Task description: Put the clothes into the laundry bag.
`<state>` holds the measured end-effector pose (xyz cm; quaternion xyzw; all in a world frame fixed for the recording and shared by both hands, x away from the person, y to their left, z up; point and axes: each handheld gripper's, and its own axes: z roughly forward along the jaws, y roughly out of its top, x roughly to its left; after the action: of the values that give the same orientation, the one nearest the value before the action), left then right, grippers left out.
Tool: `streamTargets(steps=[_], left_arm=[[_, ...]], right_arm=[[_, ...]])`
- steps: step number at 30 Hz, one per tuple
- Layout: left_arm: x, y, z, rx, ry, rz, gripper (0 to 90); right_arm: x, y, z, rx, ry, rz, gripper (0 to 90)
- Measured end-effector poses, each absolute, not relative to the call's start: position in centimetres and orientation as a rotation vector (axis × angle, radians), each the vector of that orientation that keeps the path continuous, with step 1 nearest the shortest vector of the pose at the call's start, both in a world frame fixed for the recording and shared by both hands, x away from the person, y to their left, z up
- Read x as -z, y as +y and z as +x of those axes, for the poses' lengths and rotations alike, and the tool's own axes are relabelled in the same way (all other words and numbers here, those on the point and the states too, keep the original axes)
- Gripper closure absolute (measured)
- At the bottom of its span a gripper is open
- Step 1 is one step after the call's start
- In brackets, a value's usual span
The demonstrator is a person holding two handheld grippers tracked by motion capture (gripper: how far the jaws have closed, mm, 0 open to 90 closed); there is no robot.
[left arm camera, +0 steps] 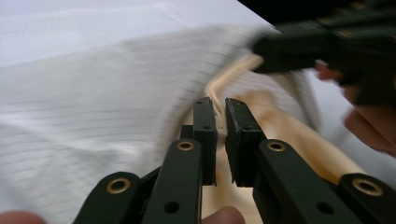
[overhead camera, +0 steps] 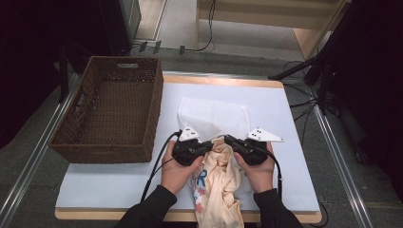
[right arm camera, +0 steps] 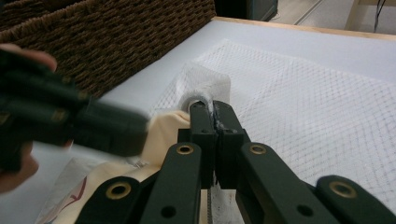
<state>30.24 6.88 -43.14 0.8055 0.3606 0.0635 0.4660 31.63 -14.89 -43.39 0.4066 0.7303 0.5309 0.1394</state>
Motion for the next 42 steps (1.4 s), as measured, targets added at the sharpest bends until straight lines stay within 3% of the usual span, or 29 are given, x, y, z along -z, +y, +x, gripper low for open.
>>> streamTargets(steps=[4, 8, 11, 14, 16, 18, 22, 29, 35, 37, 40, 42], left_arm=[[44.4, 4.9, 30.0, -0.152, 0.855, 2.065, 83.4], [45.7, 4.4, 31.3, -0.316, 1.026, 2.160, 83.8], [45.2, 4.5, 31.3, -0.303, 0.979, 2.172, 82.4], [44.1, 6.0, 30.8, -0.214, 0.942, 2.100, 69.6], [43.4, 7.8, 30.5, -0.207, 1.004, 2.025, 61.5], [43.2, 9.6, 30.5, -0.227, 1.078, 1.967, 58.4], [43.8, 11.6, 30.1, -0.140, 1.154, 1.927, 52.4], [44.7, 7.8, 28.1, 0.000, 1.025, 2.067, 36.6], [45.5, 4.3, 27.8, -0.132, 0.961, 2.239, 25.6], [46.0, 4.1, 28.1, -0.151, 0.944, 2.256, 29.4], [45.8, 4.3, 28.2, -0.207, 0.952, 2.272, 60.1], [45.3, 4.5, 28.2, -0.198, 0.958, 2.253, 76.1]], right_arm=[[43.4, -14.7, 31.6, -1.546, 2.114, 1.176, 89.1], [43.0, -14.8, 31.3, -1.573, 2.110, 1.157, 89.1], [43.1, -14.7, 30.9, -1.571, 2.117, 1.154, 89.1], [43.5, -14.7, 30.6, -1.558, 2.132, 1.154, 89.1], [43.6, -14.9, 30.6, -1.555, 2.133, 1.159, 89.1], [43.6, -15.0, 30.6, -1.557, 2.128, 1.168, 89.0], [43.7, -14.9, 30.6, -1.555, 2.131, 1.168, 89.0], [43.9, -14.5, 30.6, -1.548, 2.143, 1.160, 89.0], [44.0, -14.4, 30.5, -1.546, 2.151, 1.162, 89.0], [44.0, -14.5, 30.5, -1.548, 2.153, 1.164, 89.0], [44.0, -14.5, 30.4, -1.552, 2.159, 1.158, 89.0], [44.0, -14.3, 30.2, -1.551, 2.167, 1.156, 89.0]])
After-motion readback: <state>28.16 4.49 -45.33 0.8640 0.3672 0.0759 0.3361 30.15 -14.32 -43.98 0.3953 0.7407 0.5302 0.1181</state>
